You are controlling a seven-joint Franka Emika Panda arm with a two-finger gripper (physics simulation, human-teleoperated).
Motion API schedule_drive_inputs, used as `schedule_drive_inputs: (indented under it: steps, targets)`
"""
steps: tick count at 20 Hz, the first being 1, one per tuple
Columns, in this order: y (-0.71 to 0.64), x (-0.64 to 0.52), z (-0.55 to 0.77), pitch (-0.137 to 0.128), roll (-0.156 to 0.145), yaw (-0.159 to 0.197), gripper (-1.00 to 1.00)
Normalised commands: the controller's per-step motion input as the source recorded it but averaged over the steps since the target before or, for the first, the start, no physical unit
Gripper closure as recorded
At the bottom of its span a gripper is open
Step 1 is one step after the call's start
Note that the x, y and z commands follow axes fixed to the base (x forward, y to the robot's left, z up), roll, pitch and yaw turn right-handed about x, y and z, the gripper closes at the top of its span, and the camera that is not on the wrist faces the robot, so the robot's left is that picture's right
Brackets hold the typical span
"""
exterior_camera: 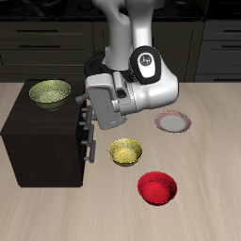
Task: Open the top drawer of the wooden cabinet
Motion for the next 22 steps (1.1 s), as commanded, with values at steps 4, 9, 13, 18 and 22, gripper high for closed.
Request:
schedule_drive_inputs:
  steps: [4, 9, 13, 18, 22]
  targets:
    - [0.02, 0.04, 0.01, -0.007, 0.018, -0.011, 1.00]
    - [0.16, 0.01, 0.02, -0.023, 0.058, -0.022, 1.00]
    - [0.59, 0.16, 0.04, -0.061, 0.125, 0.000, 1.00]
    - [0.60, 0.18, 0.09, 0.038, 0.127, -0.079, 1.00]
    - [0.45, 0.15, 0.03, 0.008, 0.058, -0.021, 1.00]
